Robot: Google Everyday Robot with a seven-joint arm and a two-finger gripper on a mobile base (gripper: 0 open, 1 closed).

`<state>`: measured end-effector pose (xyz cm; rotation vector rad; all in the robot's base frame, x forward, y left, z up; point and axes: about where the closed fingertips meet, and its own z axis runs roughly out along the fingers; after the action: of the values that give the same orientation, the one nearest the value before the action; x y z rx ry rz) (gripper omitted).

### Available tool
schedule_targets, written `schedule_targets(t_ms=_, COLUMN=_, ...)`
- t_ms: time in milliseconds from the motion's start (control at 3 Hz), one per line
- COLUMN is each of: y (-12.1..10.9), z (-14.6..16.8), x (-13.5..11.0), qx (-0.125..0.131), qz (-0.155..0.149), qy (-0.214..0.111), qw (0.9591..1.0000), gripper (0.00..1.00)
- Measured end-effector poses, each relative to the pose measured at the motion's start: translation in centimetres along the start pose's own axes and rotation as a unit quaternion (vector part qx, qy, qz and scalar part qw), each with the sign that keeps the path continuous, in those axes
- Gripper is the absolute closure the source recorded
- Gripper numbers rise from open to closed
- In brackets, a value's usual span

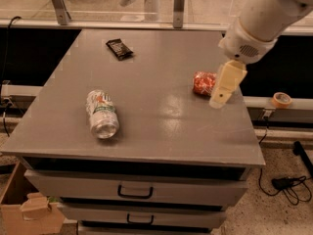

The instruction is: Place coke can upright

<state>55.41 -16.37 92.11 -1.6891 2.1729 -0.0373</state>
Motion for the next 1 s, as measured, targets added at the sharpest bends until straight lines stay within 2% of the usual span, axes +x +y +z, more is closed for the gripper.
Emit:
schedule_targets(t_ms=333, y=-3.0, z=5.4, x=-1.7, qx=-0.013, qz=0.035, qy=0.012, qw=0.9992, gripper=0.0)
schedule_targets(t_ms=667, y=-4.3, z=8.5, x=-1.8, qx=-0.028, qz=0.064, qy=0.022, qw=0.9973, gripper=0.0)
schedule_targets(t_ms=1000, y=-4.7, z=10.4, x=-1.7, qx=-0.039, qz=0.081, qy=0.03, qw=0.9955, gripper=0.16)
